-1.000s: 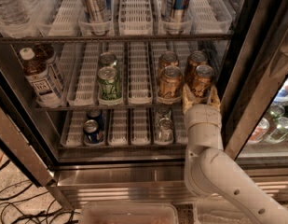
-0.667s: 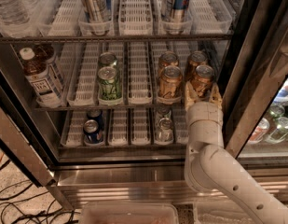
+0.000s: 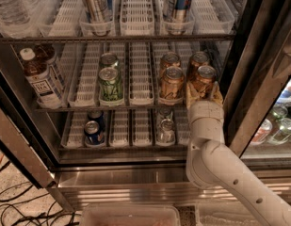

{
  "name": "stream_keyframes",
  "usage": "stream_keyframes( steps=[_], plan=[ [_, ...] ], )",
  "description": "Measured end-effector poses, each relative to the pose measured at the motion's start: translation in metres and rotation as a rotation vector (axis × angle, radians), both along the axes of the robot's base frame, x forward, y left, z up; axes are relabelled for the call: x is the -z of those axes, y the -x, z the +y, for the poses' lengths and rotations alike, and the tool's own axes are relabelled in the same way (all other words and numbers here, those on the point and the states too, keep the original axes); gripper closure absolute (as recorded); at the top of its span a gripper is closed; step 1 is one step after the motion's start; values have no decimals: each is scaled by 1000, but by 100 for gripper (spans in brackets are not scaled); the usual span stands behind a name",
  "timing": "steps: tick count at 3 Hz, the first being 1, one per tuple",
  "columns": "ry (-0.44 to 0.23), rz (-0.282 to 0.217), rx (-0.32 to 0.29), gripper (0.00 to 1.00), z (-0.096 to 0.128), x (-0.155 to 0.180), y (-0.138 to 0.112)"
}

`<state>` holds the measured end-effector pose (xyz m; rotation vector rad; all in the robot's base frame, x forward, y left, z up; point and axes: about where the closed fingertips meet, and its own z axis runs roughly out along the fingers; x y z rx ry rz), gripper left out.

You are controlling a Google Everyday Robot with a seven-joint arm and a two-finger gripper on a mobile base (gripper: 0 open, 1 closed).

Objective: Pick orange can from middle shelf of fridge

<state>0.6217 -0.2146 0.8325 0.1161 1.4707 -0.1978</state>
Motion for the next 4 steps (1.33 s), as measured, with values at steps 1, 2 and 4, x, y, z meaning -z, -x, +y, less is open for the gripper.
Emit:
stream_keyframes(
  steps=[1, 2, 4],
  plan=[
    [9, 9, 7, 53, -3, 4, -12],
    [9, 9, 7, 77, -3, 4, -12],
    [4, -21, -21, 100, -1, -5, -4]
  ],
)
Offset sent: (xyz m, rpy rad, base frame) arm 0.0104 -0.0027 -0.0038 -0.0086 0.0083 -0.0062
